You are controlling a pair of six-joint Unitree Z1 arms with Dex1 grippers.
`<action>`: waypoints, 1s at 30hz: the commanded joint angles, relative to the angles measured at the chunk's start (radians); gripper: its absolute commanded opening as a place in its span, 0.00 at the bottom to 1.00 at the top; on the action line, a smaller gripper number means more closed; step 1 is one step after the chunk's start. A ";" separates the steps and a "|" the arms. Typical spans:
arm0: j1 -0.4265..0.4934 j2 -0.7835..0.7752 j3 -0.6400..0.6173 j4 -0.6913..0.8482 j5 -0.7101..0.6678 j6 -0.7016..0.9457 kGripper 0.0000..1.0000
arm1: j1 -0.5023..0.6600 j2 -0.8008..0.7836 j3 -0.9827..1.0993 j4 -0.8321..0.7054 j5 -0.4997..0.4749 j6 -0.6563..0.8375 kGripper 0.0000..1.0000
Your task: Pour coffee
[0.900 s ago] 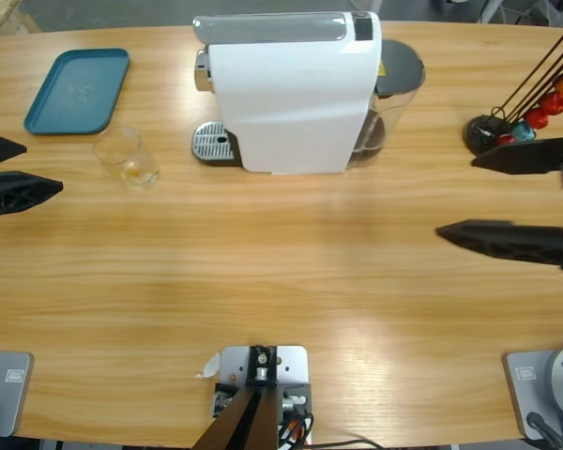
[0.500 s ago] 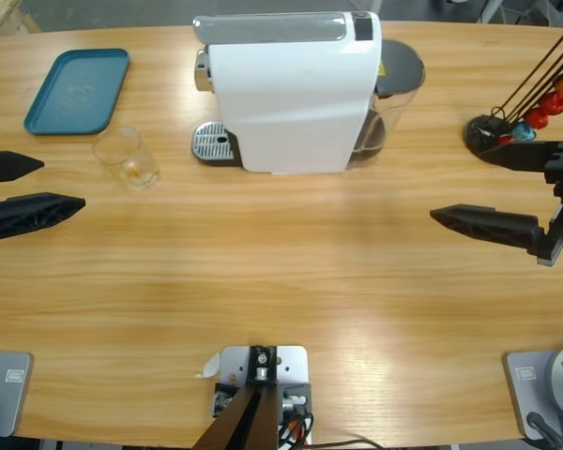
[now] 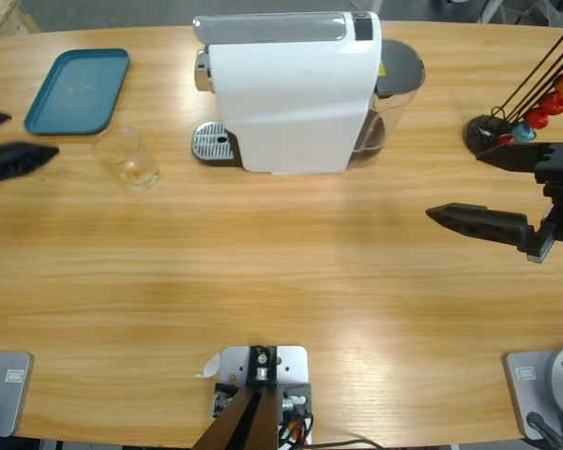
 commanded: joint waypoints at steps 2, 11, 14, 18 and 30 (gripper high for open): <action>0.084 0.206 -0.210 -0.027 -0.260 0.000 0.95 | 0.011 0.047 0.024 -0.011 -0.021 0.012 0.96; 0.451 0.457 -0.217 -0.400 -0.850 -0.445 0.95 | 0.011 0.055 0.022 -0.011 -0.025 0.013 0.92; 0.507 0.541 -0.216 -0.482 -0.934 -0.580 0.94 | 0.011 0.057 0.021 -0.011 -0.026 0.013 0.91; 0.520 0.611 -0.216 -0.536 -0.983 -0.675 0.94 | 0.011 0.060 0.021 -0.011 -0.026 0.013 0.90; 0.520 0.746 -0.202 -0.609 -1.172 -0.775 0.86 | 0.011 0.067 0.018 -0.009 -0.028 0.013 0.89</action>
